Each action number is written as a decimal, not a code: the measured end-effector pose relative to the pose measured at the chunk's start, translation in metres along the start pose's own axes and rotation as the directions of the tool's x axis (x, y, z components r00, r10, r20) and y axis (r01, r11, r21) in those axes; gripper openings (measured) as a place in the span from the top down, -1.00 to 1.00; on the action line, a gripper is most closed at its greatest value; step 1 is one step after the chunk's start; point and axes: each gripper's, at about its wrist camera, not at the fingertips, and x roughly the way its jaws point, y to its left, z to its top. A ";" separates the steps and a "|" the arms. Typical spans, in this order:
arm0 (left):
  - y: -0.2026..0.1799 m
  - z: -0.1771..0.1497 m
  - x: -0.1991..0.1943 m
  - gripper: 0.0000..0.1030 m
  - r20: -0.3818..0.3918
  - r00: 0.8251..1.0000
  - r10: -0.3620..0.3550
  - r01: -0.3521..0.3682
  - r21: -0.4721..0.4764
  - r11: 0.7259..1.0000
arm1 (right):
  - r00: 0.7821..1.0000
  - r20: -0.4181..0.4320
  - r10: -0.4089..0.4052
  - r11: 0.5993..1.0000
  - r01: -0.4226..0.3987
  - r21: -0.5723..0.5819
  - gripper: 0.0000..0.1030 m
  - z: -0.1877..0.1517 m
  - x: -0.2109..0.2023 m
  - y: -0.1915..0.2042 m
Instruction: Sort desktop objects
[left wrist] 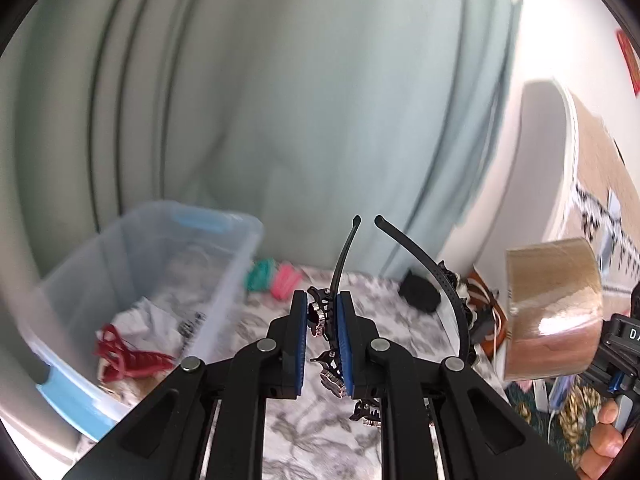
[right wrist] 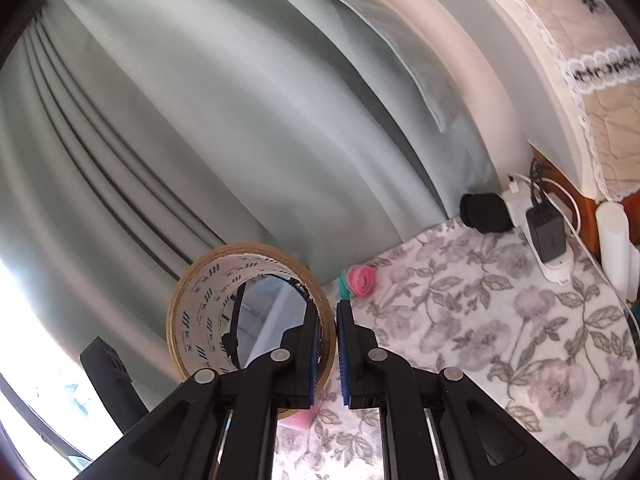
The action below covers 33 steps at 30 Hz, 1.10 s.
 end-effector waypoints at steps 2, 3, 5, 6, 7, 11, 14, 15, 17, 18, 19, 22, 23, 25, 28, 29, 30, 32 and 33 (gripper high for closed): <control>0.012 0.006 -0.010 0.72 0.032 0.999 0.019 -0.018 -0.025 1.000 | 1.000 -0.001 0.024 1.000 -0.024 -0.006 0.82 0.002 0.001 0.006; 0.019 0.009 -0.015 0.72 0.048 0.998 0.029 -0.027 -0.039 0.999 | 0.999 -0.003 0.038 0.999 -0.038 -0.007 0.82 0.003 0.001 0.010; 0.033 0.015 -0.025 0.72 0.079 0.996 0.051 -0.045 -0.068 0.997 | 0.998 -0.009 0.062 0.998 -0.062 -0.012 0.82 0.004 0.005 0.016; 0.040 0.018 -0.030 0.72 0.095 0.993 0.063 -0.056 -0.082 0.995 | 0.997 -0.012 0.074 0.997 -0.074 -0.014 0.82 0.005 0.007 0.020; 0.047 0.020 -0.035 0.72 0.110 0.991 0.081 -0.071 -0.096 0.993 | 0.997 -0.016 0.082 0.996 -0.082 -0.020 0.82 0.005 0.010 0.024; 0.079 0.026 -0.052 0.72 0.152 0.976 0.157 -0.134 -0.153 0.979 | 0.993 -0.048 0.111 0.992 -0.113 -0.049 0.82 0.002 0.027 0.044; 0.099 0.025 -0.057 0.72 0.159 0.967 0.200 -0.169 -0.185 0.968 | 0.988 -0.079 0.132 0.988 -0.138 -0.072 0.82 -0.001 0.045 0.060; 0.105 0.025 -0.059 0.72 0.159 0.964 0.213 -0.181 -0.195 0.964 | 0.986 -0.091 0.137 0.986 -0.144 -0.080 0.82 -0.003 0.051 0.066; 0.118 0.023 -0.060 0.72 0.155 0.959 0.238 -0.203 -0.212 0.956 | 0.983 -0.116 0.145 0.983 -0.156 -0.094 0.82 -0.006 0.065 0.076; 0.123 0.022 -0.061 0.72 0.154 0.956 0.250 -0.214 -0.219 0.952 | 0.980 -0.130 0.148 0.982 -0.162 -0.100 0.82 -0.008 0.073 0.081; 0.128 0.022 -0.061 0.72 0.152 0.953 0.262 -0.224 -0.225 0.948 | 0.978 -0.144 0.151 0.980 -0.167 -0.105 0.82 -0.011 0.080 0.086; 0.142 0.020 -0.061 0.72 0.148 0.944 0.294 -0.254 -0.242 0.936 | 0.970 -0.187 0.153 0.976 -0.178 -0.125 0.82 -0.019 0.099 0.099; 0.146 0.020 -0.060 0.72 0.145 0.943 0.301 -0.260 -0.246 0.934 | 0.968 -0.199 0.152 0.974 -0.181 -0.133 0.82 -0.022 0.104 0.103; 0.151 0.018 -0.057 0.72 0.137 0.941 0.311 -0.271 -0.248 0.930 | 0.962 -0.225 0.151 0.972 -0.187 -0.145 0.82 -0.028 0.114 0.110; 0.160 0.015 -0.049 0.72 0.114 0.942 0.317 -0.281 -0.252 0.926 | 0.954 -0.261 0.146 0.969 -0.192 -0.158 0.82 -0.036 0.130 0.118; 0.163 0.014 -0.047 0.72 0.106 0.942 0.319 -0.285 -0.254 0.924 | 0.952 -0.269 0.144 0.968 -0.192 -0.161 0.82 -0.038 0.135 0.120; 0.166 0.013 -0.044 0.72 0.098 0.942 0.321 -0.288 -0.256 0.923 | 0.950 -0.278 0.141 0.968 -0.191 -0.163 0.82 -0.040 0.139 0.122; 0.171 0.012 -0.038 0.72 0.083 0.942 0.324 -0.294 -0.256 0.921 | 0.946 -0.295 0.134 0.968 -0.189 -0.167 0.82 -0.044 0.148 0.126; 0.173 0.011 -0.035 0.72 0.076 0.943 0.324 -0.296 -0.256 0.920 | 0.943 -0.305 0.130 0.968 -0.188 -0.168 0.82 -0.046 0.153 0.126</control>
